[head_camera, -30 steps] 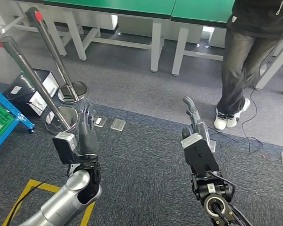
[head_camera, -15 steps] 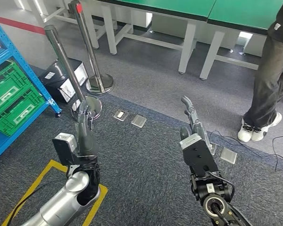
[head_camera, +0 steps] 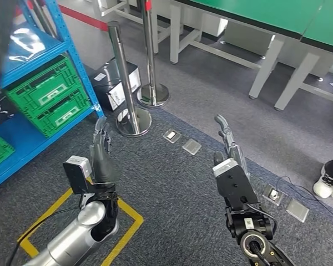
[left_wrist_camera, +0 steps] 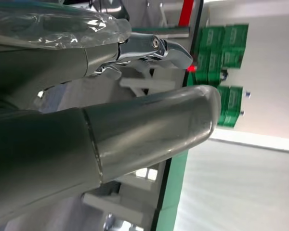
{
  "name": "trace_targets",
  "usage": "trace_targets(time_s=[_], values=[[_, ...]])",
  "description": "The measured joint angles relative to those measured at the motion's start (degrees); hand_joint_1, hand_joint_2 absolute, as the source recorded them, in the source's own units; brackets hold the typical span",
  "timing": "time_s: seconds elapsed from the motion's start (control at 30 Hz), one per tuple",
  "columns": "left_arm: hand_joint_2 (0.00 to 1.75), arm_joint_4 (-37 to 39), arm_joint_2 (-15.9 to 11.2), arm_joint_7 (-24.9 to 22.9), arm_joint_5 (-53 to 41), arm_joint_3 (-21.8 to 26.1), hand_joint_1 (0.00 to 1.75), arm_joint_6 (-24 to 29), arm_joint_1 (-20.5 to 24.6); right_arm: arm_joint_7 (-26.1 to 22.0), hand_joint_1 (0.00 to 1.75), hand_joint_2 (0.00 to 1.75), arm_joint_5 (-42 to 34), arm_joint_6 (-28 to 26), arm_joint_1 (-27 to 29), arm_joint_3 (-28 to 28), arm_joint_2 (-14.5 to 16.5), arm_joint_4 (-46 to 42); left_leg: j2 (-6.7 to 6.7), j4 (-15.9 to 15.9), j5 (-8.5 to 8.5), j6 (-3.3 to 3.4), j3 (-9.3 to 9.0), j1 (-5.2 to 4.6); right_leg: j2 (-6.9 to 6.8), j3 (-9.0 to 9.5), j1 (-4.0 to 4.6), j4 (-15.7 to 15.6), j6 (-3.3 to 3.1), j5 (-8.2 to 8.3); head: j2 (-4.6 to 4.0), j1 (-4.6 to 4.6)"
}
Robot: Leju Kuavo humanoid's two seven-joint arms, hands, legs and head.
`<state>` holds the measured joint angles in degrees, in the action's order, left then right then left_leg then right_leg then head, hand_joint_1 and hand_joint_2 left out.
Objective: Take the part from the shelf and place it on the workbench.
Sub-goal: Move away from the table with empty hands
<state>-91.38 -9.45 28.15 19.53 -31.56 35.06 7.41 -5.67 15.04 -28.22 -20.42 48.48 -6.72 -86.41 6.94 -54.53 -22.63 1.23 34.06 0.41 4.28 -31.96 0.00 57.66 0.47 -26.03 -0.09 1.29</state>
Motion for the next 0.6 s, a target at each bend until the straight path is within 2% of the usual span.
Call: trace_targets(time_s=[0.03,0.07,0.1,0.13,0.17,0.2,0.27,0.3,0.33,0.37,0.4,0.43,0.47,0.5,0.53,0.57,0.6], values=[[0.00,0.0,0.1,0.1,0.0,0.0,0.00,0.0,0.0,-0.1,0.00,0.00,0.0,0.0,0.2,0.0,0.0,0.0,0.69,0.0,0.12,-0.21,0.14,0.17,1.08,0.93,0.12,-2.2,-0.27,0.65,0.00,-0.04],[0.00,0.0,0.2,0.1,0.0,0.0,0.00,-0.1,-0.1,-0.1,0.00,0.00,0.1,0.0,0.3,-0.1,0.0,0.0,1.39,0.1,0.28,-0.53,0.28,0.37,1.40,1.27,0.21,-2.9,-0.42,0.60,0.00,-0.08],[0.00,0.0,0.2,0.3,0.0,0.0,0.00,-0.1,-0.1,-0.2,0.00,0.00,0.2,0.0,0.4,-0.2,0.0,0.0,2.16,0.3,0.47,-0.90,0.41,0.47,0.72,1.44,0.31,-3.3,-0.48,0.75,0.00,-0.15],[0.00,0.0,0.3,0.4,0.0,0.0,0.00,-0.1,-0.2,-0.3,0.00,0.00,0.4,0.0,0.5,-0.2,0.0,-0.1,2.22,0.3,0.49,-1.14,0.52,0.50,-0.13,1.72,0.19,-3.7,-0.55,0.93,0.00,-0.24],[0.00,0.0,0.3,0.5,0.0,0.0,0.00,-0.2,-0.2,-0.4,0.00,0.00,0.6,0.0,0.6,-0.4,0.0,-0.1,1.10,-0.1,0.05,-1.39,0.80,0.32,-0.95,2.04,0.02,-4.3,-0.65,1.18,0.00,-0.13],[0.00,0.0,0.3,0.6,-0.1,0.0,0.00,-0.2,-0.1,-0.5,0.00,0.00,0.9,0.1,0.8,-0.5,0.0,-0.2,-0.78,-1.7,-1.08,-1.68,1.58,0.13,-1.88,2.33,-0.18,-4.9,-0.79,1.45,0.00,0.10],[0.00,0.1,0.4,0.7,-0.1,0.0,0.00,-0.3,0.2,-0.5,0.00,0.00,1.3,0.3,1.5,-1.0,0.0,-0.3,-5.00,-8.5,-4.95,-2.38,4.84,0.07,-3.74,2.54,-0.29,-5.5,-1.02,1.68,0.00,0.51],[0.00,0.1,0.5,0.7,-0.1,0.0,0.00,-0.5,0.3,-0.5,0.00,0.00,1.5,0.4,1.9,-1.2,0.0,-0.4,-5.91,-12.6,-6.74,-2.79,6.82,0.25,-4.72,2.48,-0.30,-5.5,-1.07,1.67,0.00,0.62],[0.00,0.2,0.6,0.7,-0.1,0.0,0.00,-0.5,0.3,-0.5,0.00,0.00,1.7,0.5,2.2,-1.4,0.0,-0.4,-6.29,-15.5,-7.66,-3.14,8.20,0.43,-5.65,2.42,-0.31,-5.5,-1.04,1.63,0.00,0.64],[0.00,0.3,0.7,0.7,-0.1,0.0,0.00,-0.6,0.3,-0.5,0.00,0.00,1.8,0.6,2.5,-1.5,0.0,-0.4,-6.50,-16.4,-7.51,-3.44,8.56,0.63,-6.54,2.39,-0.34,-5.4,-0.98,1.57,0.00,0.68],[0.00,0.4,0.8,0.7,-0.1,0.0,0.00,-0.8,0.3,-0.4,0.00,0.00,2.0,0.7,2.6,-1.6,0.0,-0.4,-6.79,-14.7,-6.25,-3.66,7.56,0.79,-7.37,2.40,-0.39,-5.4,-0.85,1.48,0.00,0.73],[0.00,0.5,0.8,0.8,-0.1,0.0,0.00,-0.9,0.3,-0.2,0.00,0.00,2.2,0.7,2.7,-1.7,0.0,-0.4,-7.44,-11.0,-4.36,-3.81,5.46,0.91,-8.12,2.45,-0.44,-5.3,-0.66,1.33,0.00,0.78],[0.00,0.5,0.9,0.8,-0.2,0.0,0.00,-1.0,0.4,-0.1,0.00,0.00,2.3,0.7,2.7,-1.9,0.0,-0.5,-8.85,-6.4,-2.65,-3.83,2.94,0.90,-8.78,2.48,-0.38,-5.1,-0.37,1.11,0.00,0.87],[0.00,0.5,1.0,0.8,-0.2,0.0,0.00,-1.1,0.5,0.1,0.00,0.00,2.5,0.7,2.7,-2.1,0.0,-0.6,-9.91,-2.6,-1.32,-3.53,0.89,0.81,-9.39,2.48,-0.23,-4.8,-0.04,0.81,0.00,0.94],[0.00,0.6,1.1,0.8,-0.2,0.0,0.00,-1.2,0.6,0.3,0.00,0.00,2.7,0.7,2.8,-2.3,0.0,-0.7,-10.67,-0.3,-0.71,-3.09,-0.33,0.69,-9.90,2.48,-0.05,-4.5,0.28,0.53,0.00,0.91],[0.00,0.6,1.2,0.8,-0.2,0.0,0.00,-1.3,0.7,0.3,0.00,0.00,2.8,0.7,2.9,-2.4,0.0,-0.8,-10.88,0.6,-0.64,-2.55,-0.73,0.56,-10.39,2.53,0.14,-4.3,0.60,0.28,0.00,0.84],[0.00,0.7,1.3,0.9,-0.3,0.0,0.00,-1.3,0.7,0.4,0.00,0.00,2.9,0.7,3.0,-2.6,0.0,-0.9,-10.07,0.6,-0.62,-2.00,-0.62,0.47,-10.95,2.66,0.20,-4.2,0.86,0.08,0.00,0.70]])
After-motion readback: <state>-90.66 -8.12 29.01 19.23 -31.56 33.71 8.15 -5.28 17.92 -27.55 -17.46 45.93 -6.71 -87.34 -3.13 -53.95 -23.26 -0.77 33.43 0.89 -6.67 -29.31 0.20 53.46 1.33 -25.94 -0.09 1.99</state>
